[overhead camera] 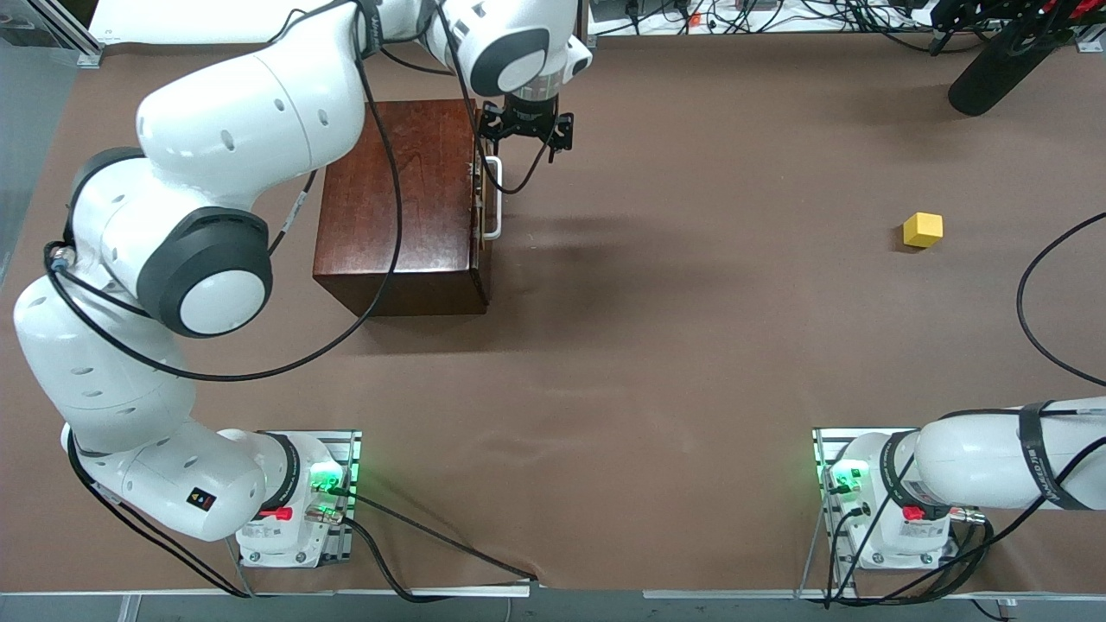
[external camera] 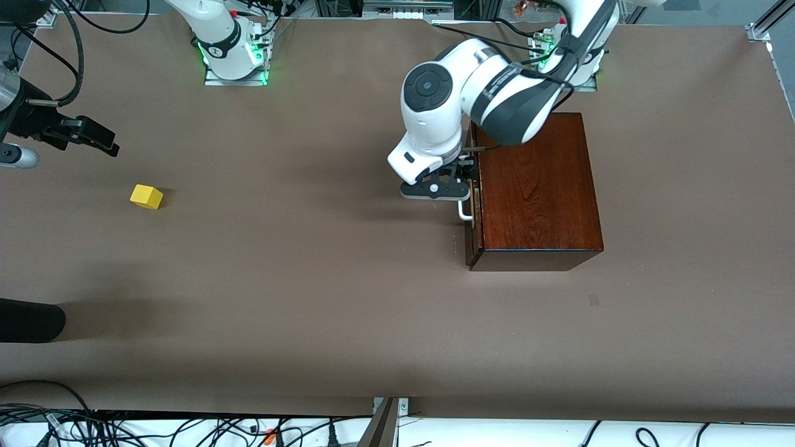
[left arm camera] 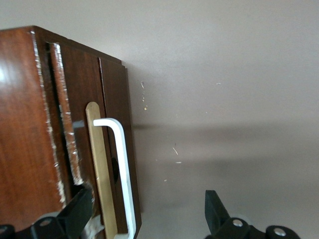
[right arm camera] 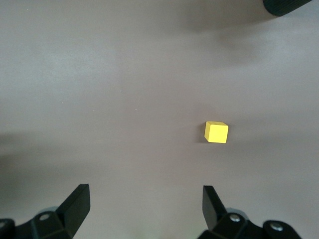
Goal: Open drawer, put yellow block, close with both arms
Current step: 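Move the left gripper to the white drawer handle of the box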
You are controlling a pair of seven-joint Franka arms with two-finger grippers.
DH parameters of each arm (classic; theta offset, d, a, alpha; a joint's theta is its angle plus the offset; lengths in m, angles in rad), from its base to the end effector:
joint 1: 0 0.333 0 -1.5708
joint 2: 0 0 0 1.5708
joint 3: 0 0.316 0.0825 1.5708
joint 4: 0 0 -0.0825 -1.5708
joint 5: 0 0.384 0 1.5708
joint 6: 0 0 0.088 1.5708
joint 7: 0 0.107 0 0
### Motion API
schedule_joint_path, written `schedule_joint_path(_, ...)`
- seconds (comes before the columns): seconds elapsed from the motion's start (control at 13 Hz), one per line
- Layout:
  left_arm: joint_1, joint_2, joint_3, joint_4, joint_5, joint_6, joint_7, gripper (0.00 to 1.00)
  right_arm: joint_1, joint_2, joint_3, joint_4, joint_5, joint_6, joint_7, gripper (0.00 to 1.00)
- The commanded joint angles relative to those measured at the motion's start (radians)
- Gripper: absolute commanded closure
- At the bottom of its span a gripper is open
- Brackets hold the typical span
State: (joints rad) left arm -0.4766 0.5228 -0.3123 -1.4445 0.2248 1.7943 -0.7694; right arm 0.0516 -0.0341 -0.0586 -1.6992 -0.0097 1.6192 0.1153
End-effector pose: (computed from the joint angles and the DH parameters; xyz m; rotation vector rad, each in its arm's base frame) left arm 0.5189 -0.4455 0.3857 -2.9943 0.0866 0.0948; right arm 0.5447 -0.0053 0.5866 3.1249 -0.1901 -0.0712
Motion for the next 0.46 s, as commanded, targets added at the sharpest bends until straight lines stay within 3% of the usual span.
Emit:
schedule_joint_path(0.0,-0.031,0.003,0.007,-0.069,0.077,0.063,-0.048,0.0,-0.012,-0.02,0.011,-0.017,0.005,0.013,0.007,0.0)
schedule_joint_path(0.38,-0.028,0.008,0.009,-0.137,0.151,0.112,-0.073,0.0,-0.012,-0.02,0.011,-0.017,0.005,0.011,0.007,0.0)
